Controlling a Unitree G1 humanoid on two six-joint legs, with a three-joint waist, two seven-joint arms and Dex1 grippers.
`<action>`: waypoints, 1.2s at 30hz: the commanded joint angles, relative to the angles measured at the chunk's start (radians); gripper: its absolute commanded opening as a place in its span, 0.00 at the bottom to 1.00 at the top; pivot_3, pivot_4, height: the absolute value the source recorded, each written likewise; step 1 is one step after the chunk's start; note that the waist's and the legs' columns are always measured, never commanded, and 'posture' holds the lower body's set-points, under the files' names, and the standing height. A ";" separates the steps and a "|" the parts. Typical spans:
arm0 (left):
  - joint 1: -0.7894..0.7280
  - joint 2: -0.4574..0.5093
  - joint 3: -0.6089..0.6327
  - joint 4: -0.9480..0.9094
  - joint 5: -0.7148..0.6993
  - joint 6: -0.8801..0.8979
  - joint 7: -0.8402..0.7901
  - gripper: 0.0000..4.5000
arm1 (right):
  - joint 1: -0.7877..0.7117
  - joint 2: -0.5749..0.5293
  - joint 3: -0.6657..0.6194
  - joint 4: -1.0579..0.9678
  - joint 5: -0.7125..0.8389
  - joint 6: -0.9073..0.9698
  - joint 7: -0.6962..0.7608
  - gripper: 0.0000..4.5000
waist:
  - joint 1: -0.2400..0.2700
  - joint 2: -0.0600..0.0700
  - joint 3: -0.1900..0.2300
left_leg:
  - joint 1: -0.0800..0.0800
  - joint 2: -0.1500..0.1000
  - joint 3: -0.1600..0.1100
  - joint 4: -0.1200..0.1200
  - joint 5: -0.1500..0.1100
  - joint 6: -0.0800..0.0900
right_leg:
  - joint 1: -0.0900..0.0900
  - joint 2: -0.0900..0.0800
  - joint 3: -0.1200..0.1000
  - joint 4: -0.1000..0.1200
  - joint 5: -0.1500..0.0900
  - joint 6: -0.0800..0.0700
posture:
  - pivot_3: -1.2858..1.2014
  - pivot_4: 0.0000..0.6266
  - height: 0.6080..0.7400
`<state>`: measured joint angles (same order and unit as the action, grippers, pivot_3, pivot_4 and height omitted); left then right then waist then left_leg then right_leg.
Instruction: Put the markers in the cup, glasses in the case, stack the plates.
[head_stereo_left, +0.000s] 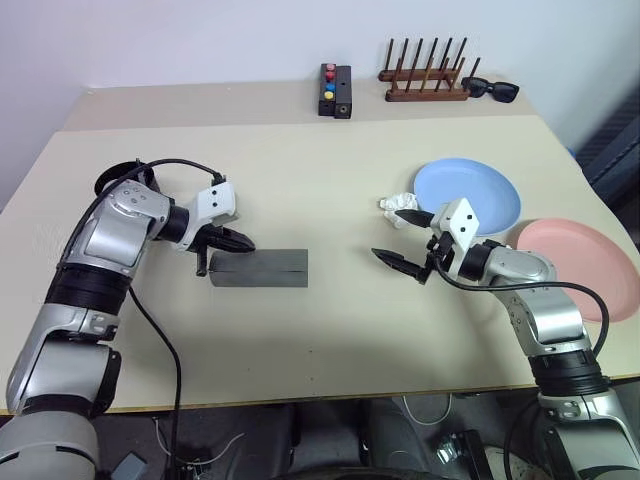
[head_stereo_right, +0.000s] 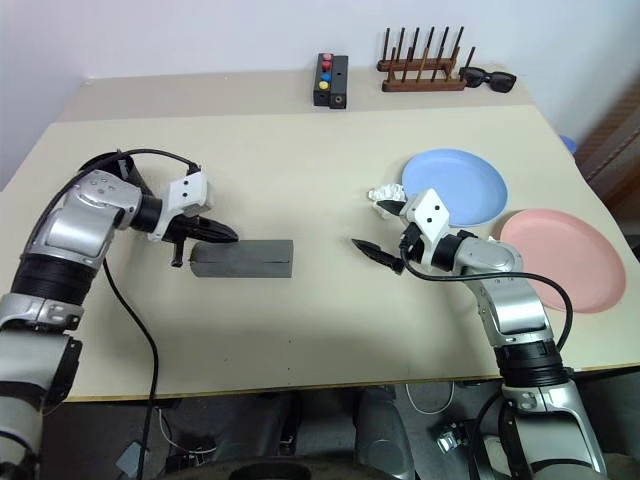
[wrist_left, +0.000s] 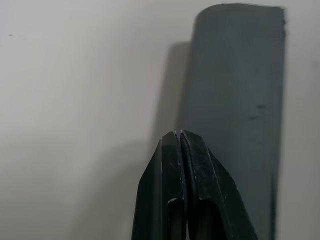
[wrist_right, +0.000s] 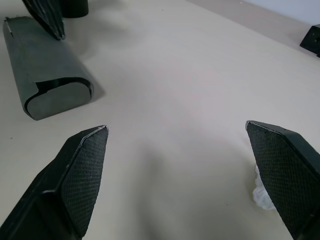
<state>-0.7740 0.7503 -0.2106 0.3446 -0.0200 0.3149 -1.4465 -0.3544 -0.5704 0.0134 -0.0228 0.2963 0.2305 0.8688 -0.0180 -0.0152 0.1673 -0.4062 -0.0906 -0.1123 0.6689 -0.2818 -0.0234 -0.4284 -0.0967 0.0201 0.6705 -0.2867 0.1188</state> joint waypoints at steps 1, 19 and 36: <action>0.026 0.026 0.014 -0.086 -0.032 0.043 -0.005 0.01 | 0.007 -0.008 -0.016 -0.036 0.018 -0.010 0.019 1.00 | -0.001 0.000 0.000 | 0.000 0.000 0.000 0.000 0.000 0.000 | 0.000 0.000 0.000 0.000 0.000 0.000 | 0.52 0.24 1.00; 0.146 0.070 -0.022 -0.201 -0.043 0.070 0.028 0.01 | 0.093 -0.115 -0.057 -0.069 0.090 -0.036 0.207 1.00 | 0.001 0.001 -0.001 | 0.000 0.000 0.000 0.000 0.000 0.000 | 0.001 0.000 0.000 0.000 0.000 0.000 | 0.52 0.24 1.00; 0.219 0.069 -0.022 -0.265 -0.058 0.088 0.083 0.01 | 0.117 -0.135 -0.079 -0.070 0.090 -0.071 0.218 1.00 | 0.004 0.007 -0.005 | 0.008 0.001 0.002 -0.003 -0.001 0.001 | 0.007 0.000 0.002 -0.003 0.000 0.000 | 0.52 0.24 1.00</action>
<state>-0.5838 0.8167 -0.2014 0.0644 -0.0960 0.3831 -1.3706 -0.2232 -0.6919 -0.0252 -0.0556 0.3722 0.1686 1.0959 -0.0142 -0.0085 0.1625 -0.3964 -0.0900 -0.1107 0.6655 -0.2825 -0.0223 -0.4189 -0.0967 0.0220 0.6672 -0.2868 0.1188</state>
